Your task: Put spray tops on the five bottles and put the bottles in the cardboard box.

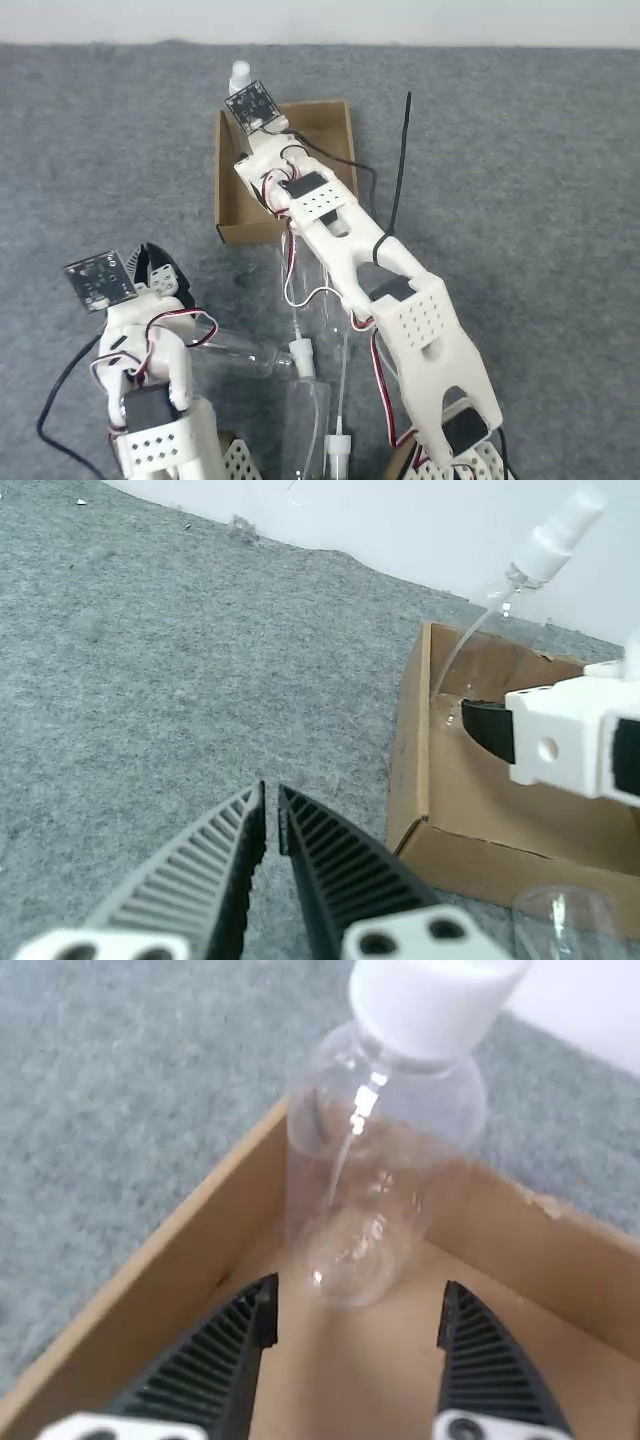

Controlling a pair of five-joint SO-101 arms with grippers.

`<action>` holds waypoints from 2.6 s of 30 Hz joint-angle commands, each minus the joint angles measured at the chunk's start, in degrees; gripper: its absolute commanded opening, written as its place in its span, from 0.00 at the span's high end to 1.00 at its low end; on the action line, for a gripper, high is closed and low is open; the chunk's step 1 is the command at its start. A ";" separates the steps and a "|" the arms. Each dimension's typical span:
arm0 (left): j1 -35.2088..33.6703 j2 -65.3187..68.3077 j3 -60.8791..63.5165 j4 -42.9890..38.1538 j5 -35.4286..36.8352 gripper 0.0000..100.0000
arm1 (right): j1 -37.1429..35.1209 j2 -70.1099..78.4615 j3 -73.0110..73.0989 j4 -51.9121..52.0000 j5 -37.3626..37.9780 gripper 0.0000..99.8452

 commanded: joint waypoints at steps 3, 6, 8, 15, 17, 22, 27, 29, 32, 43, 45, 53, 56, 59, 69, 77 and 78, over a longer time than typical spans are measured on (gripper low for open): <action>0.18 -0.97 -0.75 0.18 -0.44 0.99 | 1.63 -9.71 -1.41 9.19 -0.44 0.79; 0.18 -0.97 -0.75 0.18 -0.44 0.99 | 2.51 -13.76 -1.41 16.22 -0.44 0.79; 0.18 -0.97 -0.75 0.18 -0.44 0.99 | 2.95 -16.57 -1.41 19.82 -0.44 0.79; 0.18 -0.97 -0.75 0.18 -0.44 0.99 | 4.26 -24.31 -1.41 31.60 -0.44 0.79; 0.18 -0.97 -0.75 0.09 -0.44 0.99 | 3.91 -26.15 -1.41 36.00 -0.18 0.79; 0.18 -0.97 -0.75 -0.09 -0.44 0.99 | 4.26 -30.37 -1.41 45.85 -0.09 0.79; 0.18 -0.97 -0.75 0.09 -0.44 0.99 | 4.18 -32.48 -1.32 54.20 -0.09 0.79; 0.18 -0.97 -0.75 0.09 -0.44 0.99 | 3.82 -33.36 -1.32 57.27 -0.26 0.79; 0.18 -0.97 -0.75 0.09 -0.44 0.99 | 3.65 -35.30 -1.32 61.49 -0.35 0.79; 0.18 -0.97 -0.75 0.09 -0.44 0.99 | 3.56 -46.81 -1.32 76.70 -0.44 0.79; 0.18 -0.97 -0.75 0.09 -0.44 0.99 | 3.56 -48.92 -1.23 78.90 -0.53 0.79; 0.18 -0.97 -0.75 0.09 -0.44 0.99 | 3.65 -63.69 11.25 78.90 -0.26 0.79; 0.18 -0.97 -0.75 0.09 -0.44 0.99 | 4.00 -68.97 16.53 78.55 -0.09 0.79; 0.18 -0.97 -0.75 0.09 -0.44 0.99 | 4.09 -74.07 21.19 77.76 -0.09 0.79; 0.18 -0.97 -0.75 0.18 -0.44 0.99 | 4.09 -87.96 36.75 77.32 -0.09 0.79; 0.18 -0.88 -0.75 0.18 -0.44 0.99 | 4.09 -89.54 45.45 77.32 -0.44 0.79; 0.18 -0.88 -0.75 0.18 -0.44 0.99 | 4.09 -89.54 45.45 77.32 -0.53 0.79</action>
